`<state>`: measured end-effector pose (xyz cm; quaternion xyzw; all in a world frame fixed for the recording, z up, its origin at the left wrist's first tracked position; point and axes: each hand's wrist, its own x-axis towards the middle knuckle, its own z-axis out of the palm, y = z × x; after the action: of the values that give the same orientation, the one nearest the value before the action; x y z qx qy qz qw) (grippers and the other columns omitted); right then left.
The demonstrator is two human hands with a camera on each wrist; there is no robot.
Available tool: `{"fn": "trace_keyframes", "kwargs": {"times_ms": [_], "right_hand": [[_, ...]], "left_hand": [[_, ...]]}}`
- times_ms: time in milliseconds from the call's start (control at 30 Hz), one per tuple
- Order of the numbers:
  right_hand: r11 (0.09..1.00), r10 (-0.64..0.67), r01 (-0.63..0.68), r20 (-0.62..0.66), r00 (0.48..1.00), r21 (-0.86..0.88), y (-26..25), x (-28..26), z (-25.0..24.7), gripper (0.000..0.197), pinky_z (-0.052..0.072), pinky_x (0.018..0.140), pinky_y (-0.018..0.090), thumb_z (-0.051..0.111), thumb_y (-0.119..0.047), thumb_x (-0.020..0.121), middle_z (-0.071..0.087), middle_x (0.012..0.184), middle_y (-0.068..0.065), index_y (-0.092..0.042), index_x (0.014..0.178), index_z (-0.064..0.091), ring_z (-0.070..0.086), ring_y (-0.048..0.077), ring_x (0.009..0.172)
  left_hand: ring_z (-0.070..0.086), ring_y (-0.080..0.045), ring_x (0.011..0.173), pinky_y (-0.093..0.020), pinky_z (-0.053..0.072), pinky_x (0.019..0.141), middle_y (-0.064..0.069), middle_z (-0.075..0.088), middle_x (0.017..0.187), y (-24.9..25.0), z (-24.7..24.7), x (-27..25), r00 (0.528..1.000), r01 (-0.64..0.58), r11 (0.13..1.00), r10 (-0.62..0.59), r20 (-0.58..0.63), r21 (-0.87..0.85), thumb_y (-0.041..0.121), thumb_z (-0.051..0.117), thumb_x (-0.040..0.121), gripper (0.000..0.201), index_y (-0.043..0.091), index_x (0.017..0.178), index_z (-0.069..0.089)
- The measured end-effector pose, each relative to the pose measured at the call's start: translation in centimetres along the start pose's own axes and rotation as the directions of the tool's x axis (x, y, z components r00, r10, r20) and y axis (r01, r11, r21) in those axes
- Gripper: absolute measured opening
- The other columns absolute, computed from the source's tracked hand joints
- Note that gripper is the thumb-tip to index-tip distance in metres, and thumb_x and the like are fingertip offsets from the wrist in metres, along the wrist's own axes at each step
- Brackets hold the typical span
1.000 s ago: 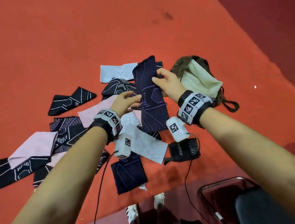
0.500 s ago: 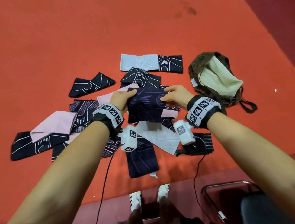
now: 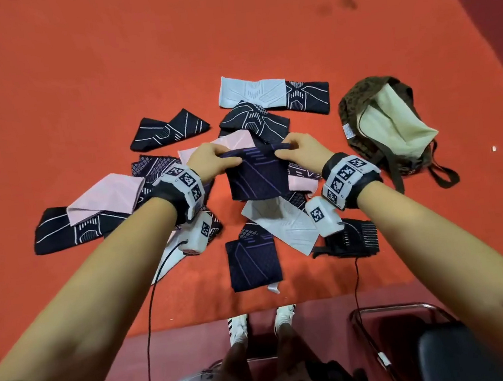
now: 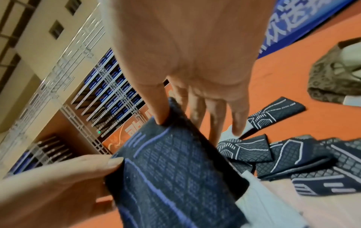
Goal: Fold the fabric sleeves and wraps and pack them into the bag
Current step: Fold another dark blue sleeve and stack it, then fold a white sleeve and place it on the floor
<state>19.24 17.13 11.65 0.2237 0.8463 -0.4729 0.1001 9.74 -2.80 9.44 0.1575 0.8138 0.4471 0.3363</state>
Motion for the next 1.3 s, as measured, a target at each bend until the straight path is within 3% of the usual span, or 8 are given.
{"fn": "trace_keyframes", "kwargs": {"times_ms": [233, 567, 667, 767, 867, 1000, 1200, 1300], "right_hand": [[0.934, 0.102, -0.096, 0.000, 0.995, 0.344, 0.2, -0.2, 1.5, 0.017, 0.051, 0.048, 0.025, 0.053, -0.020, 0.095, 0.053, 0.079, 0.006, -0.017, 0.084, 0.041, 0.055, 0.013, 0.062], [0.758, 0.269, -0.292, 0.128, 0.955, 0.583, 3.7, -1.6, 3.9, 0.064, 0.056, 0.067, 0.020, 0.058, 0.008, 0.087, 0.060, 0.045, -0.009, -0.016, 0.028, 0.055, 0.065, 0.004, 0.056], [0.740, 0.342, -0.338, 0.108, 0.933, 0.582, 5.3, -1.7, 5.4, 0.020, 0.058, 0.071, 0.026, 0.058, 0.005, 0.087, 0.072, 0.075, 0.008, 0.003, 0.073, 0.071, 0.068, 0.019, 0.078], [0.871, 0.320, -0.329, 0.087, 0.944, 0.366, 6.9, -1.8, 7.4, 0.033, 0.055, 0.070, 0.021, 0.053, -0.014, 0.095, 0.061, 0.114, 0.013, 0.005, 0.122, 0.052, 0.059, 0.025, 0.102], [0.883, 0.291, -0.305, 0.095, 0.952, 0.356, 7.3, -3.0, 8.6, 0.034, 0.054, 0.075, 0.023, 0.054, -0.012, 0.094, 0.058, 0.119, 0.011, -0.003, 0.126, 0.048, 0.057, 0.022, 0.104], [0.793, 0.347, -0.447, 0.296, 0.890, 0.414, 9.3, -4.5, 9.9, 0.039, 0.055, 0.086, 0.036, 0.058, 0.006, 0.087, 0.060, 0.121, 0.018, 0.004, 0.126, 0.053, 0.059, 0.026, 0.100], [0.850, 0.420, -0.478, 0.264, 0.868, 0.220, 12.8, -6.1, 12.7, 0.030, 0.049, 0.057, 0.023, 0.063, 0.000, 0.086, 0.067, 0.090, 0.008, -0.001, 0.116, 0.062, 0.061, 0.019, 0.075], [0.836, 0.485, -0.533, 0.279, 0.829, 0.129, 14.6, -6.1, 14.4, 0.023, 0.045, 0.055, 0.024, 0.065, -0.011, 0.086, 0.066, 0.072, -0.002, -0.016, 0.108, 0.065, 0.058, 0.013, 0.061]], "left_hand": [[0.062, -0.011, 0.058, -0.029, 0.052, 0.065, 0.003, 0.063, 0.079, -1.4, 0.5, -0.8, 0.984, 0.170, 0.883, -0.128, 0.125, -0.437, 0.028, 0.055, 0.094, 0.006, 0.023, 0.092, 0.058], [0.070, -0.016, 0.082, -0.026, 0.058, 0.074, -0.005, 0.073, 0.094, -5.6, 4.0, -1.3, 0.939, 0.339, 0.686, -0.292, 0.182, -0.644, 0.002, 0.064, 0.085, 0.020, -0.003, 0.104, 0.065], [0.069, -0.017, 0.077, -0.030, 0.059, 0.071, -0.005, 0.074, 0.080, -7.4, 5.4, -1.9, 0.933, 0.353, 0.647, -0.298, 0.202, -0.676, 0.007, 0.054, 0.093, 0.013, -0.001, 0.099, 0.062], [0.069, -0.013, 0.068, -0.031, 0.059, 0.067, -0.001, 0.072, 0.076, -8.7, 6.3, -2.6, 0.925, 0.376, 0.669, -0.312, 0.217, -0.641, 0.021, 0.049, 0.098, 0.016, 0.010, 0.094, 0.060], [0.061, -0.021, 0.090, -0.049, 0.049, 0.089, -0.009, 0.064, 0.101, -10.9, 6.7, -3.4, 0.907, 0.419, 0.718, -0.316, 0.277, -0.556, 0.035, 0.059, 0.090, 0.028, 0.018, 0.112, 0.057], [0.066, -0.019, 0.089, -0.031, 0.056, 0.078, -0.012, 0.063, 0.118, -12.5, 7.6, -5.7, 0.896, 0.412, 0.813, -0.280, 0.345, -0.411, 0.005, 0.062, 0.087, 0.040, 0.003, 0.126, 0.052], [0.050, -0.002, 0.032, -0.018, 0.044, 0.033, 0.007, 0.057, 0.042, -15.3, 10.6, -8.3, 0.836, 0.525, 0.815, -0.440, 0.327, -0.246, -0.004, 0.055, 0.089, 0.027, 0.010, 0.112, 0.053], [0.055, -0.010, 0.042, -0.020, 0.047, 0.036, -0.019, 0.068, 0.069, -16.1, 11.8, -8.8, 0.854, 0.513, 0.823, -0.460, 0.244, -0.243, -0.013, 0.052, 0.087, 0.042, 0.000, 0.126, 0.048]]}}
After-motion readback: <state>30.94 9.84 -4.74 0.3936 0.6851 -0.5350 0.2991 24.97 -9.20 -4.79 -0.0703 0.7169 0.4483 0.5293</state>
